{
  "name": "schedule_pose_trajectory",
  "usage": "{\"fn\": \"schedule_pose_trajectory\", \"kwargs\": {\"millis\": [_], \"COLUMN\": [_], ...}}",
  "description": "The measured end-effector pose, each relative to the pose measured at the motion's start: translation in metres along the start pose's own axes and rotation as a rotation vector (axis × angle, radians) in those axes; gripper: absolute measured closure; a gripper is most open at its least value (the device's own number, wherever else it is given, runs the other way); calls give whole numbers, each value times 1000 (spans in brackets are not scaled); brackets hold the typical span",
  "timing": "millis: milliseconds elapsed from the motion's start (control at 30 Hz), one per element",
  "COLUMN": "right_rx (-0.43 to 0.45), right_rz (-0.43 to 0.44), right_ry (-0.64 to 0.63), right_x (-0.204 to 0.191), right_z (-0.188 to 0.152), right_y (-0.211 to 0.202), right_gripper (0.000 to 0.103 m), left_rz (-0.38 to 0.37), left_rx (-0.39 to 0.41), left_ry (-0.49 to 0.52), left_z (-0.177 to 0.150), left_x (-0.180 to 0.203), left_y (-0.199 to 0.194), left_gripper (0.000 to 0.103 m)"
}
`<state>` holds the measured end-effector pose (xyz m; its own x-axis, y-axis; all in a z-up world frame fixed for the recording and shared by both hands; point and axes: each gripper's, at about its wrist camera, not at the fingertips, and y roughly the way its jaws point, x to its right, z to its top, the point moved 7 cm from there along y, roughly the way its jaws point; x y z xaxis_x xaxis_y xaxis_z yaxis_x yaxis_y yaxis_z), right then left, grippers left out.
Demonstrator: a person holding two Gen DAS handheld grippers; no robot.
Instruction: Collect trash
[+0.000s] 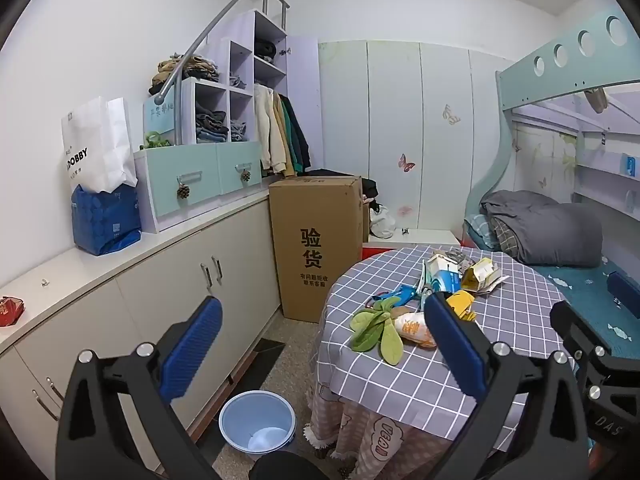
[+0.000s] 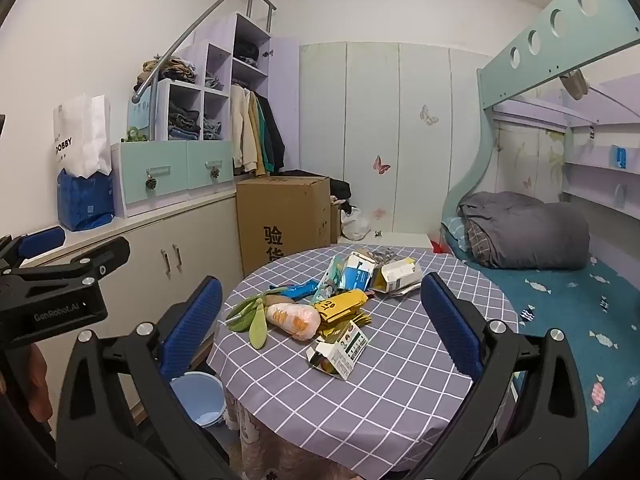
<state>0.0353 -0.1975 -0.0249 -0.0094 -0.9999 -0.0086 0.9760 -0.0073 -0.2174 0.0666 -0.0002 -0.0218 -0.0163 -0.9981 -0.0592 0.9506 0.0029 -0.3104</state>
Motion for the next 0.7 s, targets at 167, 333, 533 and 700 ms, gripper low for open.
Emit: {"fn": "schedule_pose_trajectory", "kwargs": {"millis": [167,333,533,700], "right_rx": [2,0,-9,-11], "right_rz": [0,-4,3,3], "right_ry": [2,-2,2,4], "right_x": [0,0,0,4], "right_z": [0,1,-4,-4], "right_y": [0,-2,2,2], "right_gripper": [6,6,6,6], "left_rz": [1,1,-4,-8], "left_rx": [-2,-2,-5,-7], "left_ry": [1,-3,-1,0], "left_z": [0,0,0,-8], "left_x": [0,1,0,-4], "left_y": [0,-1,0,2], "left_gripper": [4,4,4,4]}}
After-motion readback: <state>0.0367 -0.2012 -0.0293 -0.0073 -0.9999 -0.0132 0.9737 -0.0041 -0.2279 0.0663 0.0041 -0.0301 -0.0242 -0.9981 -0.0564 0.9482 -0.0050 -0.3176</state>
